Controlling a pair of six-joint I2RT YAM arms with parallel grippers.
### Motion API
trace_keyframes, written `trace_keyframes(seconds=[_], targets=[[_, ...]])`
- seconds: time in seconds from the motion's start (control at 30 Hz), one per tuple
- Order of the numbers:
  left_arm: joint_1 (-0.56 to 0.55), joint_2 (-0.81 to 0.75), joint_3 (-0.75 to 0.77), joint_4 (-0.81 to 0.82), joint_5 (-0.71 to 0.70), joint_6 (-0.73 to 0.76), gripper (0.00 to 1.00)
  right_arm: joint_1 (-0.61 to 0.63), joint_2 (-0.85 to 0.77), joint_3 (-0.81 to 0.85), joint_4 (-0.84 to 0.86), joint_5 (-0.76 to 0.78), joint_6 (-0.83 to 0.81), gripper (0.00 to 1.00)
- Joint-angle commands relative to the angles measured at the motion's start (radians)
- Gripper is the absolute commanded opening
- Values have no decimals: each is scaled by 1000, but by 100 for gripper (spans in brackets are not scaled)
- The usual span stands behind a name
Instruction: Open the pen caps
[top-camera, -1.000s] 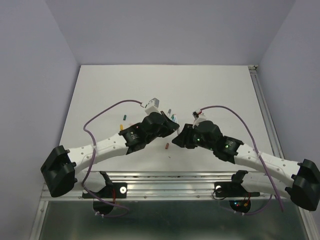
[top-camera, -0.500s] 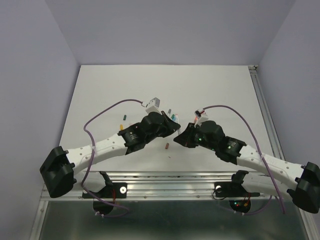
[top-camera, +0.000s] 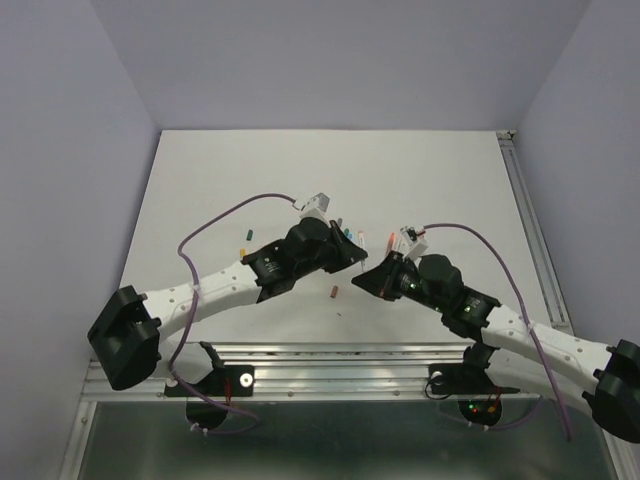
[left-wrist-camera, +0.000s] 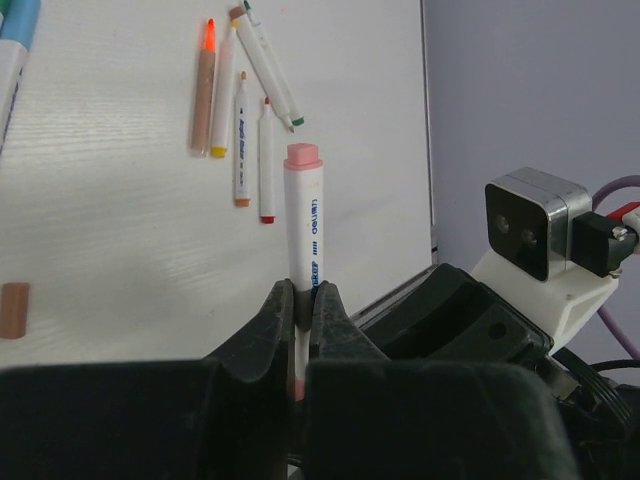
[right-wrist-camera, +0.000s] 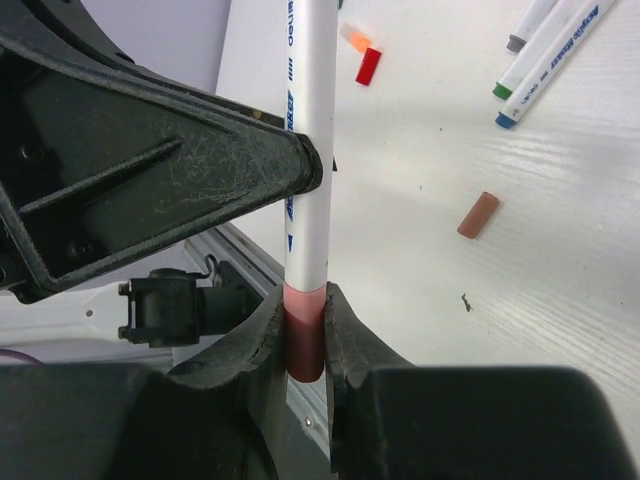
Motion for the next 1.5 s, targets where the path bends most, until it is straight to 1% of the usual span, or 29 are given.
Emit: trace_keyframes(seconds=[0.0,0.1,0.27,0.47,0.6,0.67,0.7,0.77,0.8,0.87,0.9,0.93,0.97,1.0,1.03,1.1,1.13,1.17,1.23,1.3,1.47], targets=[[168,65,91,158,-230,77,0,43,-80,-89,56,-296,88,1],[200,99,114,163,-230,80,0,43,-109,-104,60,-308,88,1],[214,132,126,163,-242,47,0,43,-109,-115,69,-317,81,1],[246,189,149,153,-251,-10,0,43,-95,-152,158,-385,123,1],[258,241,204,109,-300,-26,0,44,-118,-166,168,-408,151,1],[263,257,230,107,-305,-6,0,46,-144,-164,155,-402,154,1],[263,272,236,110,-296,5,0,46,-156,-155,100,-361,134,1],[264,287,255,120,-234,42,0,44,-175,-121,8,-304,104,1],[264,303,269,127,-167,81,0,46,-186,-86,-78,-255,81,1],[261,319,272,161,-101,141,0,44,-190,-46,-167,-175,64,1],[258,341,270,170,-67,161,0,46,-186,-28,-246,-137,35,1],[258,355,275,169,-20,177,0,44,-172,27,-291,-41,19,1],[257,372,282,154,8,198,0,44,-161,53,-340,18,10,1],[255,404,299,141,29,221,0,44,-149,85,-424,73,-10,1],[242,422,304,137,63,232,0,44,-132,134,-462,186,-21,1],[215,473,331,118,73,254,0,40,-117,176,-538,285,-51,1],[182,491,344,106,97,270,0,37,-112,207,-557,364,-62,1],[162,508,359,75,87,278,0,32,-94,219,-580,403,-61,1],[119,565,414,34,27,284,0,21,-77,239,-621,461,-71,1],[105,620,471,-9,11,281,0,14,-59,257,-649,486,-70,1],[97,701,551,-52,25,283,0,7,-68,242,-654,500,-62,1]])
